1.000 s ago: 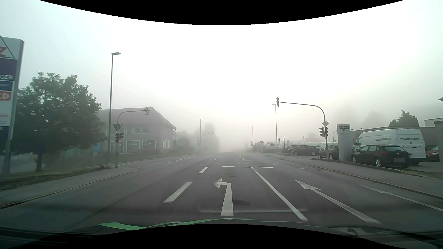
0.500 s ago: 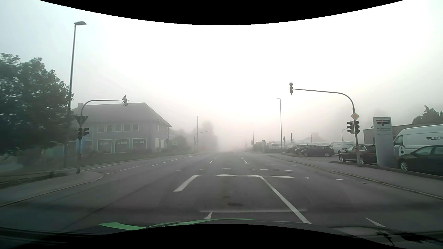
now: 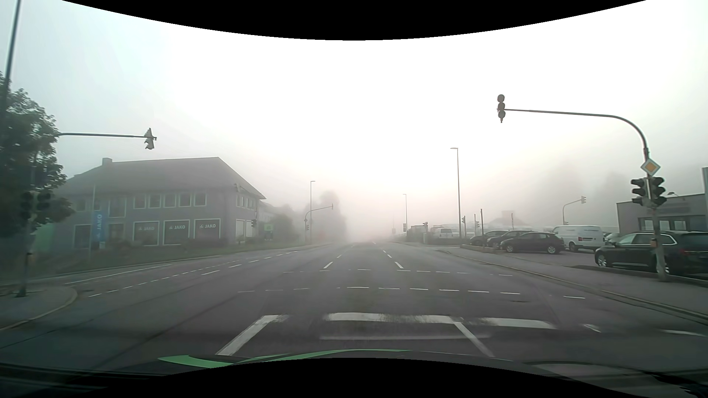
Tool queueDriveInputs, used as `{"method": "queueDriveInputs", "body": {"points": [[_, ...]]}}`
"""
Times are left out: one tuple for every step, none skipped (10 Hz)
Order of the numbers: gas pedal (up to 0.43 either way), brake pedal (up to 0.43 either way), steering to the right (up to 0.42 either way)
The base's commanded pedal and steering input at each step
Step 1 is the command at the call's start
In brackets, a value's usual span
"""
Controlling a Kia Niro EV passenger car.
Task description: Follow the waypoints while adhering to traffic rules and regulations
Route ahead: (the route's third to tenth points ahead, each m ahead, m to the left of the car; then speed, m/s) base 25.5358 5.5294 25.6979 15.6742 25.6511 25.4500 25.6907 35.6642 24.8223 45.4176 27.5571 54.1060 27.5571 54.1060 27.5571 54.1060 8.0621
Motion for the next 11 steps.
{"method": "queueDriveInputs", "body": {"points": [[0.0, 0.207, 0.0], [0.0, 0.201, -0.001], [0.0, 0.195, 0.0], [0.0, 0.195, 0.0], [0.0, 0.195, -0.001], [0.0, 0.189, -0.001], [0.0, 0.189, -0.003], [0.0, 0.177, -0.003], [0.0, 0.165, -0.002], [0.0, 0.165, -0.002], [0.0, 0.171, -0.002]]}}
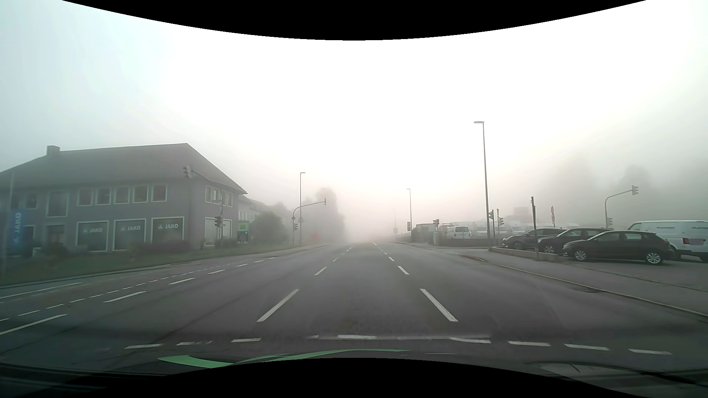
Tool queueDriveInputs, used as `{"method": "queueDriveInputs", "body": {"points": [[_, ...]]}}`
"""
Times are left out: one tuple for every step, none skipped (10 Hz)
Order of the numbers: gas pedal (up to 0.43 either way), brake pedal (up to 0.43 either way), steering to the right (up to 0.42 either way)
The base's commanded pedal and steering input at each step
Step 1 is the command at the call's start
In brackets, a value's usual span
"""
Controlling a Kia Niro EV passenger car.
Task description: Follow the waypoints while adhering to traffic rules and regulations
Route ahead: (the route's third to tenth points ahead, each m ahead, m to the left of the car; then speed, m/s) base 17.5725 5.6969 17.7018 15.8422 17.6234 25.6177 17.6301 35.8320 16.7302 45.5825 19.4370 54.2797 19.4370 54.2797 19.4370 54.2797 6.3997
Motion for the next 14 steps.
{"method": "queueDriveInputs", "body": {"points": [[0.0, 0.165, -0.001], [0.0, 0.159, -0.001], [0.0, 0.146, -0.001], [0.0, 0.14, -0.001], [0.0, 0.14, -0.001], [0.0, 0.134, -0.001], [0.0, 0.122, -0.002], [0.0, 0.11, -0.004], [0.0, 0.055, -0.017], [0.0, 0.0, -0.039], [0.0, 0.0, -0.071], [0.0, 0.0, -0.098], [0.0, 0.0, -0.135], [0.0, 0.0, -0.177]]}}
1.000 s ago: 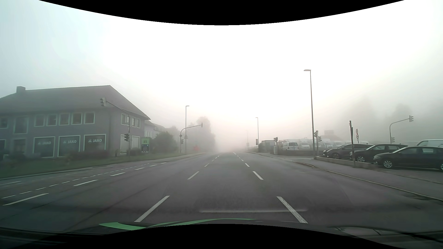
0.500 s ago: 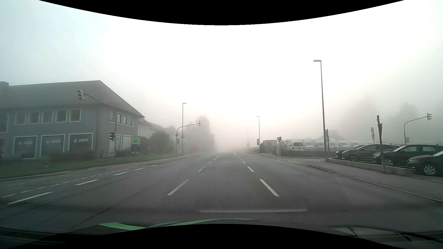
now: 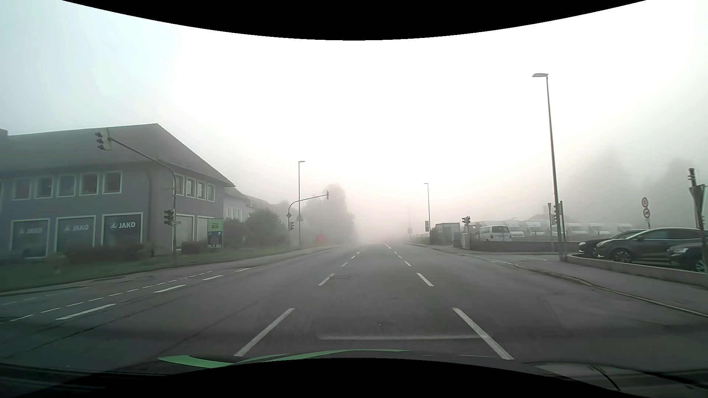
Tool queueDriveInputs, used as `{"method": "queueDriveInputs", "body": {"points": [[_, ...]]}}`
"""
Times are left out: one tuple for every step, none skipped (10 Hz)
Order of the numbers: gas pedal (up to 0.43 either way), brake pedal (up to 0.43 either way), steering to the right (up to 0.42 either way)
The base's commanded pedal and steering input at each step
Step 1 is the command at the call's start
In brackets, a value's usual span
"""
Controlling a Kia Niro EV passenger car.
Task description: Follow the waypoints while adhering to traffic rules and regulations
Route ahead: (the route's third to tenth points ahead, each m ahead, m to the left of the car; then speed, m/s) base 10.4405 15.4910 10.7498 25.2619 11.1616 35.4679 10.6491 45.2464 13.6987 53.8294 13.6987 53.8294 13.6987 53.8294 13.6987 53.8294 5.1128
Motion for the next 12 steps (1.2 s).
{"method": "queueDriveInputs", "body": {"points": [[0.039, 0.0, -0.219], [0.098, 0.0, -0.254], [0.13, 0.0, -0.284], [0.13, 0.0, -0.315], [0.13, 0.0, -0.341], [0.13, 0.0, -0.372], [0.13, 0.0, -0.397], [0.13, 0.0, -0.419], [0.13, 0.0, -0.432], [0.13, 0.0, -0.437], [0.13, 0.0, -0.439], [0.13, 0.0, -0.439]]}}
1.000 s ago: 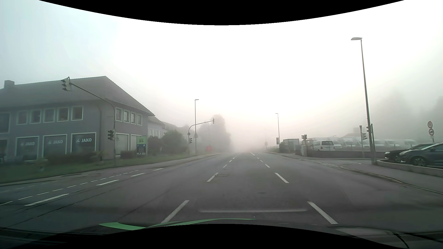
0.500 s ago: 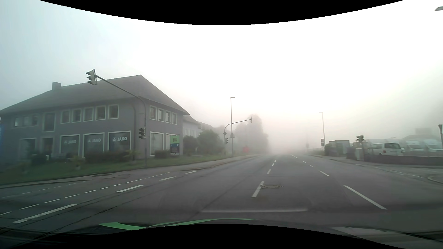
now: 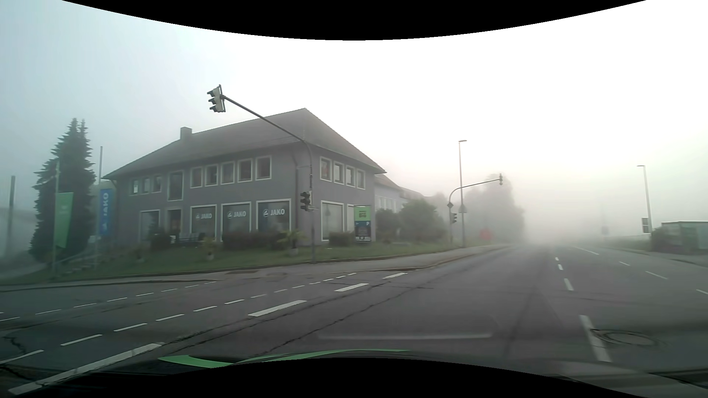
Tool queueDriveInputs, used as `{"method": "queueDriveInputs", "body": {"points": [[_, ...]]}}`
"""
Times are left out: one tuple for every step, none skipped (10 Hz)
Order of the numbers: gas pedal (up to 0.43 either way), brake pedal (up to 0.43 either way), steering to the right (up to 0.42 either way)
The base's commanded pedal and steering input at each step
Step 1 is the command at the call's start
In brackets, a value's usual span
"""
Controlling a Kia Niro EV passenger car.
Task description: Follow the waypoints while adhering to traffic rules and regulations
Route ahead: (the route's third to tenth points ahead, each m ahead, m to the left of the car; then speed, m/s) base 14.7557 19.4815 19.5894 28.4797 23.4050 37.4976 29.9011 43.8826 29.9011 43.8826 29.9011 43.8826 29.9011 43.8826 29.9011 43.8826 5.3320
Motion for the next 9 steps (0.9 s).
{"method": "queueDriveInputs", "body": {"points": [[0.118, 0.0, -0.438], [0.118, 0.0, -0.437], [0.118, 0.0, -0.432], [0.118, 0.0, -0.428], [0.118, 0.0, -0.424], [0.118, 0.0, -0.418], [0.118, 0.0, -0.412], [0.118, 0.0, -0.405], [0.118, 0.0, -0.396]]}}
